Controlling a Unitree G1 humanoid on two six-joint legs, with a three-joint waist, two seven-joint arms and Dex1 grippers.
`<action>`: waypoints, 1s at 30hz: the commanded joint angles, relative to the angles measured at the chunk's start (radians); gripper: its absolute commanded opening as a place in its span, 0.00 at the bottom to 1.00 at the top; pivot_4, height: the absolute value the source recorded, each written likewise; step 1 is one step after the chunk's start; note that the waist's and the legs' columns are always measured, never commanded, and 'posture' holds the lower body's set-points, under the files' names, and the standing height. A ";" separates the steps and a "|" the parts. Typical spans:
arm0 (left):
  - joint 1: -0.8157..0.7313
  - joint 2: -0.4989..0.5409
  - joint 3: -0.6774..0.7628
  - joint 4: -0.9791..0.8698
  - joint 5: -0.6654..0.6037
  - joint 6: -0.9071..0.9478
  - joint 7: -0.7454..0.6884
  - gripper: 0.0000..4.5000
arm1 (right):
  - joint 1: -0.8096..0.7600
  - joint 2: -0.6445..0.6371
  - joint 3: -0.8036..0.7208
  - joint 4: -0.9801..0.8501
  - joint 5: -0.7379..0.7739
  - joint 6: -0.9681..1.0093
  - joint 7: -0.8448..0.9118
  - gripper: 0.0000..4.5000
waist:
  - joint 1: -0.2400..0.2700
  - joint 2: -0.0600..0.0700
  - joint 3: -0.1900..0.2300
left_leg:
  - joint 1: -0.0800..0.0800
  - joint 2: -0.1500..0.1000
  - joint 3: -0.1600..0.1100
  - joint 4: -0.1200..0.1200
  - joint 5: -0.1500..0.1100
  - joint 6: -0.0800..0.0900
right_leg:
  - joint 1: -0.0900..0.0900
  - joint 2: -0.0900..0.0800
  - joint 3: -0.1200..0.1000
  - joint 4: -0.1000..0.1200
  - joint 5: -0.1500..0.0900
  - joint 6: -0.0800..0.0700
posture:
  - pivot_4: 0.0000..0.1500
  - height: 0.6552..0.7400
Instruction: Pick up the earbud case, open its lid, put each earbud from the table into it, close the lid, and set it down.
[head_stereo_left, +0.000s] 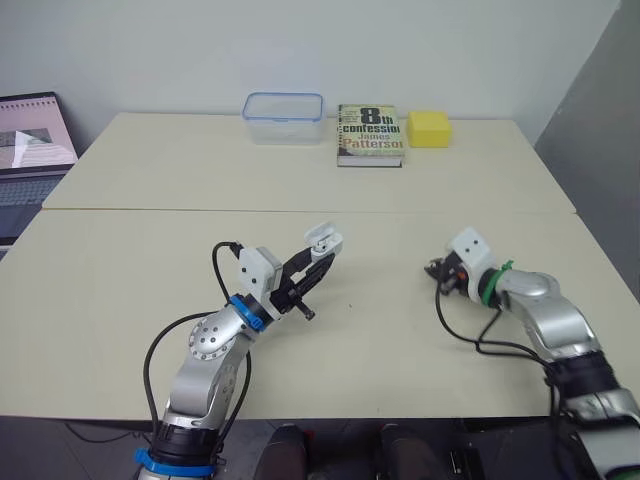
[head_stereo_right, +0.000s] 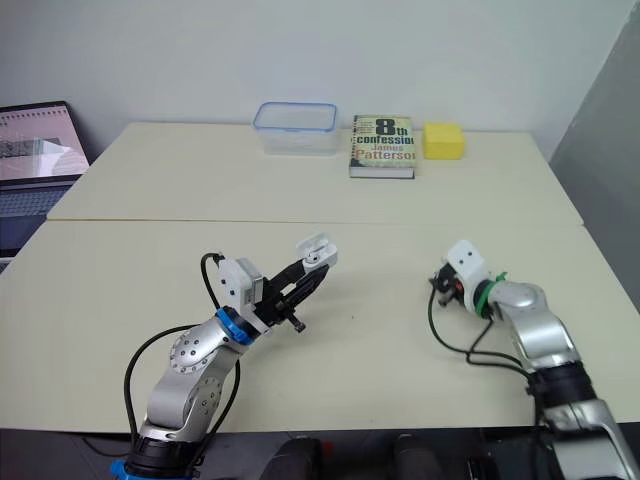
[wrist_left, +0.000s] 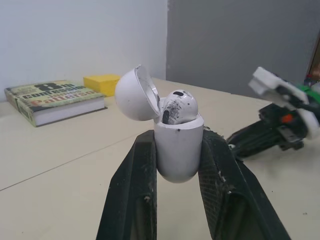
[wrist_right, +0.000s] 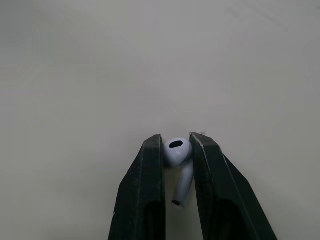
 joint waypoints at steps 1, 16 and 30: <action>0.021 0.007 -0.003 -0.066 -0.007 -0.003 -0.001 0.17 | 0.086 -0.137 -0.032 -0.195 0.076 0.002 0.181 0.09 | 0.000 0.000 0.000 | 0.000 0.000 0.000 0.000 0.000 0.000 | 0.000 0.000 0.000 0.000 0.000 0.000 | 1.00 1.00; 0.104 0.024 -0.013 -0.166 -0.021 0.061 0.013 0.17 | 0.313 -0.464 -0.040 -0.220 -0.001 -0.302 0.445 0.09 | -0.001 0.000 0.000 | 0.001 0.000 0.001 0.001 0.000 -0.001 | 0.001 -0.001 0.000 -0.001 0.000 0.000 | 1.00 1.00; 0.120 0.037 -0.016 -0.203 -0.024 0.095 0.011 0.17 | 0.251 -0.446 0.074 -0.131 -0.099 -0.418 0.528 0.09 | 0.000 -0.001 0.000 | 0.002 0.000 0.001 0.002 0.000 -0.001 | 0.002 -0.001 0.000 -0.001 0.000 0.000 | 1.00 1.00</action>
